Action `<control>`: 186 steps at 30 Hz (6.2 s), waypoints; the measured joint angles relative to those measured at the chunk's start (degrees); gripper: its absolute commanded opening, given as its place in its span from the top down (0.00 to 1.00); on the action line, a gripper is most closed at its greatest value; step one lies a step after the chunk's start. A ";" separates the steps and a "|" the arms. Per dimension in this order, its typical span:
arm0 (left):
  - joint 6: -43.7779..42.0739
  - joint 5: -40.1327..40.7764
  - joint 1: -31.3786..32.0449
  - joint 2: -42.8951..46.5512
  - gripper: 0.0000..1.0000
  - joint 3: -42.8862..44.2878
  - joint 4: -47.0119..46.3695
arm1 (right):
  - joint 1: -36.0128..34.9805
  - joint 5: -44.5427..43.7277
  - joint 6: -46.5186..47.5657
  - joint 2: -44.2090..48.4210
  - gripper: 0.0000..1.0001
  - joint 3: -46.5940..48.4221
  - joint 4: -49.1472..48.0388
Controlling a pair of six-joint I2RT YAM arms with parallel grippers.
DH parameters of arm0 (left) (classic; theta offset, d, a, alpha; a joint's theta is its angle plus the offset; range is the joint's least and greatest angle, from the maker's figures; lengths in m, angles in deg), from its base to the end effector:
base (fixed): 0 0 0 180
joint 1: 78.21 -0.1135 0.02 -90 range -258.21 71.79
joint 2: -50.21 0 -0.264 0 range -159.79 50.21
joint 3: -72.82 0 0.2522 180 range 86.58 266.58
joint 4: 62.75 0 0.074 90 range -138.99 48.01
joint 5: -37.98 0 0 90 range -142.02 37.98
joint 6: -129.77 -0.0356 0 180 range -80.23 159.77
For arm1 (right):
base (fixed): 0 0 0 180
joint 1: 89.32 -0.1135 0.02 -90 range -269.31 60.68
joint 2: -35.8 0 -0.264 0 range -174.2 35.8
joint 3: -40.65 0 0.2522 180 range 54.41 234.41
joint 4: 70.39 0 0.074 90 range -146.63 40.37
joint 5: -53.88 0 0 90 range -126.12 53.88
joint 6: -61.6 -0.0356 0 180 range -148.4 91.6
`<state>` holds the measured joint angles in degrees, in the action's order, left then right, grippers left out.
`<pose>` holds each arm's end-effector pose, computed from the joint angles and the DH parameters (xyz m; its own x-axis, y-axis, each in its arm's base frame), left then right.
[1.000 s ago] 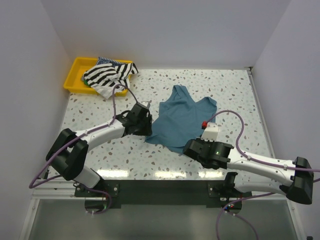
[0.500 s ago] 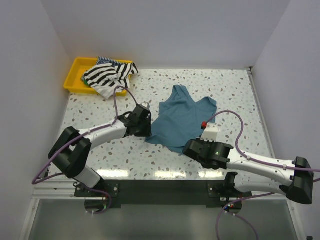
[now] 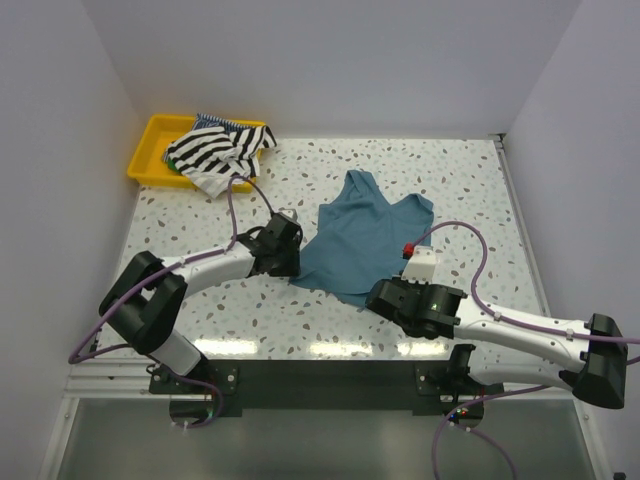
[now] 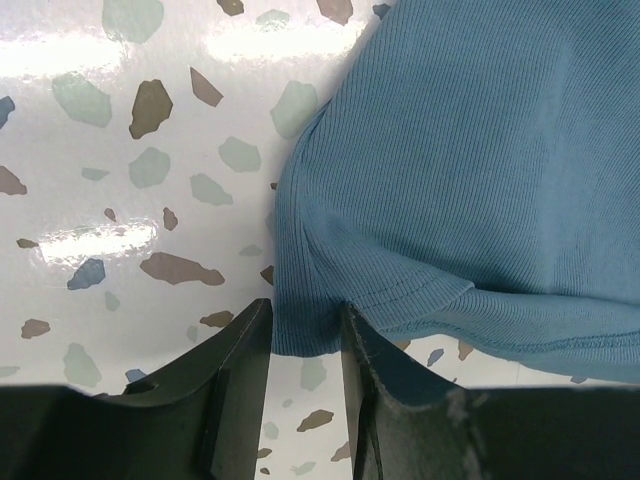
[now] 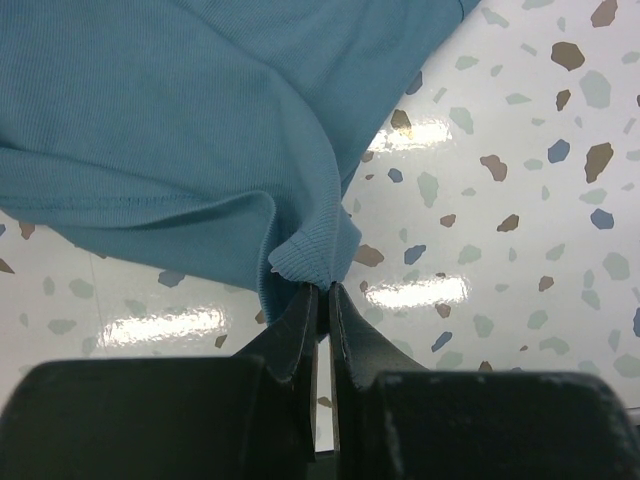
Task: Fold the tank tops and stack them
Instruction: Flatten the tank top out
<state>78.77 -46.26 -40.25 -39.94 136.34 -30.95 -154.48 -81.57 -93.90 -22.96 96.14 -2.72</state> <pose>0.2414 -0.1838 0.1712 -0.8811 -0.1067 -0.4607 0.0207 0.9646 -0.2630 0.0933 0.1411 0.2313 -0.6550 0.1046 -0.7483 0.1378 0.9903 0.0178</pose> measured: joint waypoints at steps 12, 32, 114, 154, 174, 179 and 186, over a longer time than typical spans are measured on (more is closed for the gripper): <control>0.92 0.83 0.15 0.15 0.55 0.07 1.16 | 0.00 0.00 0.02 -0.11 1.00 -0.02 -0.61; 7.58 5.29 1.99 0.98 0.55 2.89 4.35 | 0.00 0.22 0.26 -0.55 1.00 -0.96 -2.47; 14.19 9.38 3.72 -6.49 0.90 5.05 5.18 | 0.00 1.51 -0.02 0.13 1.00 -4.70 -2.95; 7.08 -4.85 -15.43 26.58 1.00 37.62 11.39 | 0.00 -14.58 34.18 4.07 1.00 60.13 3.85; 9.55 -10.40 -19.06 -6.75 1.00 58.05 -0.59 | 46.42 30.23 54.16 -29.38 1.00 75.63 -17.51; 11.23 -16.65 -23.06 -27.06 1.00 84.74 -2.19 | 57.68 50.23 43.67 -53.99 1.00 98.31 -15.80; 14.51 -21.86 -29.62 -20.04 1.00 72.06 -10.54 | 64.15 62.86 34.42 -50.07 1.00 94.07 -21.66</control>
<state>93.28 -68.12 -69.87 -59.98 208.40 -41.48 -90.33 -18.71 -59.47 -73.03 190.22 -24.38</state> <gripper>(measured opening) 0.016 0.057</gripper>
